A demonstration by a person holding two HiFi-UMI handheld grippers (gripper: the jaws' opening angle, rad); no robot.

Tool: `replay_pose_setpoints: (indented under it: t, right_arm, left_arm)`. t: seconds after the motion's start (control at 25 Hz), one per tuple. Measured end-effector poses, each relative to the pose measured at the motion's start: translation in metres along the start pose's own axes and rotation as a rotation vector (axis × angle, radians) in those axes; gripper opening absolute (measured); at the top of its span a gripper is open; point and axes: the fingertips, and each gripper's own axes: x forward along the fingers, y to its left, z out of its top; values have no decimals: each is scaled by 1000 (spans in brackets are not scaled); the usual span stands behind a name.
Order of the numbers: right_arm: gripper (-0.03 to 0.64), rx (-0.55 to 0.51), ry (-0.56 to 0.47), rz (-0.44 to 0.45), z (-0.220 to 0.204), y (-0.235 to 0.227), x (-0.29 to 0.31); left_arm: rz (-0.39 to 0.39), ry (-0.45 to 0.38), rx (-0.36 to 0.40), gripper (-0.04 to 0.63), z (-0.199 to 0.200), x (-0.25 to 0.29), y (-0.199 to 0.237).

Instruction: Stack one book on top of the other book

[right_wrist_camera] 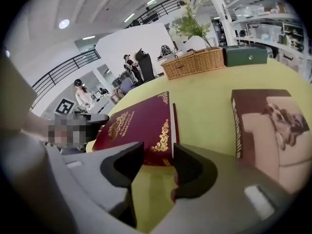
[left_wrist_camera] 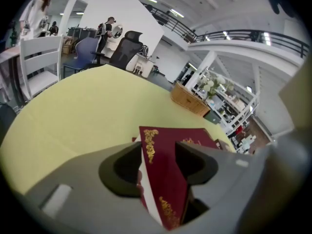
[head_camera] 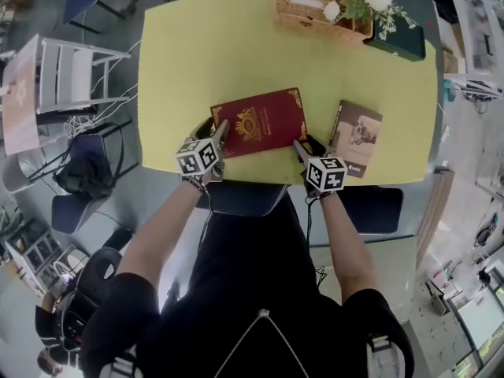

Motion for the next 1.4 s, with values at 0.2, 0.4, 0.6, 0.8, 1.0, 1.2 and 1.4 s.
replay_pose_setpoints:
  t: [0.2,0.4,0.6,0.8,1.0,1.2,1.4]
  right_arm:
    - [178,73,16,6,-26,20,-6]
    - [175,133,29,1,-46,39,-11]
    - [175,134,31,18,-49,42,-8]
    - [175,121,11,39,-39,35,-11]
    - [175,77,-10,19,-23,22,-21]
    - [175,-123,-29,-15,18,-6,-22]
    - [178,-372,-7,88,85,-7,-4]
  left_arm:
    - [-15,1,49,232,18,16,-2]
    - [-46,34,196,229,35,40,-15]
    - [-65,48,277,229,45,55,-23]
    - [-36,54,233,228,40,49,-17]
    - [24,8,142,241,33,20,-5]
    - [107,-40,40,239,17,-15,10]
    - [122,-17,-94,241,-20,-44,3]
